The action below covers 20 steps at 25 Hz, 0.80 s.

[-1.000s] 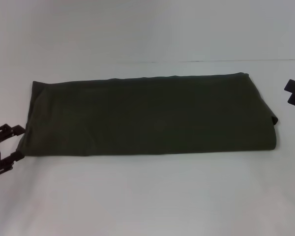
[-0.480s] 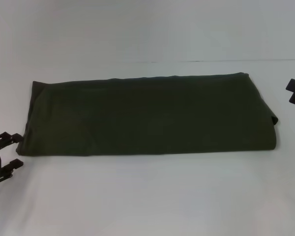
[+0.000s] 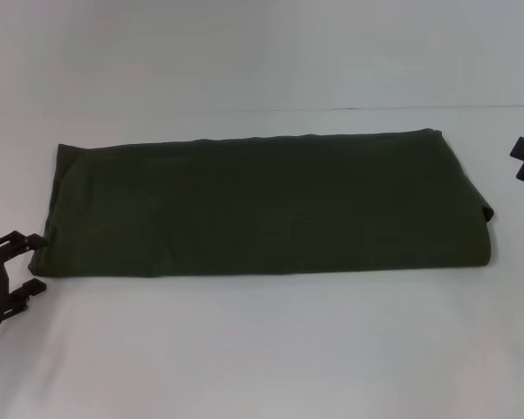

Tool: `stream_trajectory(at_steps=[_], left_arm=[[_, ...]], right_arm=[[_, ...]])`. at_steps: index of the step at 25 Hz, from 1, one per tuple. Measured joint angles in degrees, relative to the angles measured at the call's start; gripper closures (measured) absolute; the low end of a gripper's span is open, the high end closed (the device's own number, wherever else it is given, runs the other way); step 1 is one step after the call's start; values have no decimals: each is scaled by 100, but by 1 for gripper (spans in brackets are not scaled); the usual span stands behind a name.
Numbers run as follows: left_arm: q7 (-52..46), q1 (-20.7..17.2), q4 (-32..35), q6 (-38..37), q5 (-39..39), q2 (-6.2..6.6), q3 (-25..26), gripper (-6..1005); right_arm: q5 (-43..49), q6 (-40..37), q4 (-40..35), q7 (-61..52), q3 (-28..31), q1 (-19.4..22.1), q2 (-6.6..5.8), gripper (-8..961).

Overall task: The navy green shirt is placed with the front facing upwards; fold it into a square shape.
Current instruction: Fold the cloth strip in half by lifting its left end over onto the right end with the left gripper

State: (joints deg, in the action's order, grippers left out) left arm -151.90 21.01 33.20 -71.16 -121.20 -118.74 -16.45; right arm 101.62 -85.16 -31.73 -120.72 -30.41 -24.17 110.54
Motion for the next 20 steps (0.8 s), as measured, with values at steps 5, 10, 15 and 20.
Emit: stream_trajectory(at_steps=[5, 10, 15, 20], left_arm=[[-10, 64, -66, 134, 0, 0, -4, 268], [-45, 118, -85, 231, -18, 0, -7, 273], [-79, 212, -167, 346, -57, 4, -32, 279], [-11, 351, -232, 399, -51, 9, -150, 285]], right_arm=[[-5, 0, 0, -2, 0, -10, -1, 189], [-9, 0, 0, -10, 0, -10, 0, 189], [-11, 0, 0, -12, 5, -18, 2, 189], [-11, 0, 0, -8, 46, -27, 2, 189]])
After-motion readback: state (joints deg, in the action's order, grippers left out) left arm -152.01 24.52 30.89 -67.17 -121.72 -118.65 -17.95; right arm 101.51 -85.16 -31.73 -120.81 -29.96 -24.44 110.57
